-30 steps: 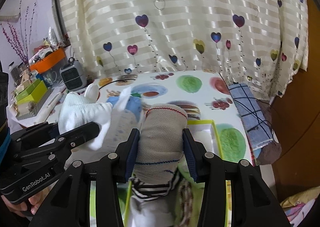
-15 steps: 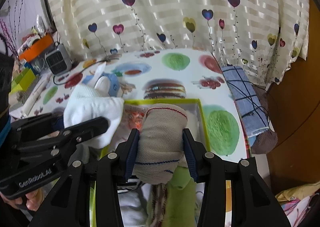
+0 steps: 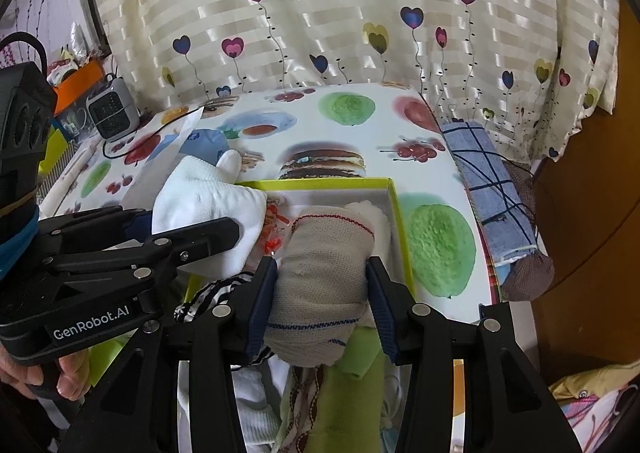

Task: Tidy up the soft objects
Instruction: 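Lift and carry the glove and rolled sock with both tools over the box, then open the right tool to drop the rolled sock while the left tool drops the glove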

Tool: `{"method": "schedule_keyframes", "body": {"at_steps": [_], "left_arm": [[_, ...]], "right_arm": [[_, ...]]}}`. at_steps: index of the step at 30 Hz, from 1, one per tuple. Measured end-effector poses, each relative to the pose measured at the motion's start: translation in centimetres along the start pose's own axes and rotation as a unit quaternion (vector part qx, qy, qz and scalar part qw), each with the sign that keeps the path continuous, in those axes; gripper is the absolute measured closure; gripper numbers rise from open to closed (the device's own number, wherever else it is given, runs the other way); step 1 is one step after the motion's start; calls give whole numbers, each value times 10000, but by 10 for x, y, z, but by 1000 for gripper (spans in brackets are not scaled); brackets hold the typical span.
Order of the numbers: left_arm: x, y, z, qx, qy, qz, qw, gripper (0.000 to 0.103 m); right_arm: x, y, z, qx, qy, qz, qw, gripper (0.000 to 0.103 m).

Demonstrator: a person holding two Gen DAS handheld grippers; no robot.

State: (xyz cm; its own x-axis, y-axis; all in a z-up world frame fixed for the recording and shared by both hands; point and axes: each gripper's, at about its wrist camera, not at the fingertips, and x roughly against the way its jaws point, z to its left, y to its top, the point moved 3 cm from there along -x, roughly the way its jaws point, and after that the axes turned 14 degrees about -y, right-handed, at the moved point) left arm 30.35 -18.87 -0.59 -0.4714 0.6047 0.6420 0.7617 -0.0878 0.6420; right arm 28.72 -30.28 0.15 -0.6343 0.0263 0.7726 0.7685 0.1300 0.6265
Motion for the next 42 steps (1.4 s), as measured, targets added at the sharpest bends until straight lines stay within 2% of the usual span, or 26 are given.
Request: {"method": "schedule_keyframes", "body": {"at_steps": [8,18,21,22,23,25,30,34,39,42], "left_arm": [[1,-1,-5,-26,-129,9,9999,58],[7,1,-6,12,-153,-74,9999,57],[9,1,-5,6,-124,-91,9999,57],[9,1,-5,11,-109,-93,9999,57],[10,1,-5,14,-100,-95,9999,57],[11,1,-5,14,-91,-105,9999,57],[12,0,-4,20,-96,-113,9999,57],[18,-1,-2,42,-90,-164,9998,57],[22,-2,-4,20,-90,-187,9998,57],[23,-5,-5,18,-103,-173,9998,57]], "right_arm": [[6,-5,3,87,31,-95,9999,56],[10,-8,6,168,25,-167,9997,56],[14,-7,2,-71,205,-217,9995,56],[14,-7,-1,-189,293,-227,9991,59],[14,-7,-1,-210,280,-234,9991,70],[12,-8,1,-191,315,-228,9991,78],[12,-7,8,-95,313,-252,9991,78],[16,-5,5,-271,532,-281,9978,78],[27,0,-12,-679,392,-553,9954,78],[17,-2,-12,-658,245,-319,9970,78]]}}
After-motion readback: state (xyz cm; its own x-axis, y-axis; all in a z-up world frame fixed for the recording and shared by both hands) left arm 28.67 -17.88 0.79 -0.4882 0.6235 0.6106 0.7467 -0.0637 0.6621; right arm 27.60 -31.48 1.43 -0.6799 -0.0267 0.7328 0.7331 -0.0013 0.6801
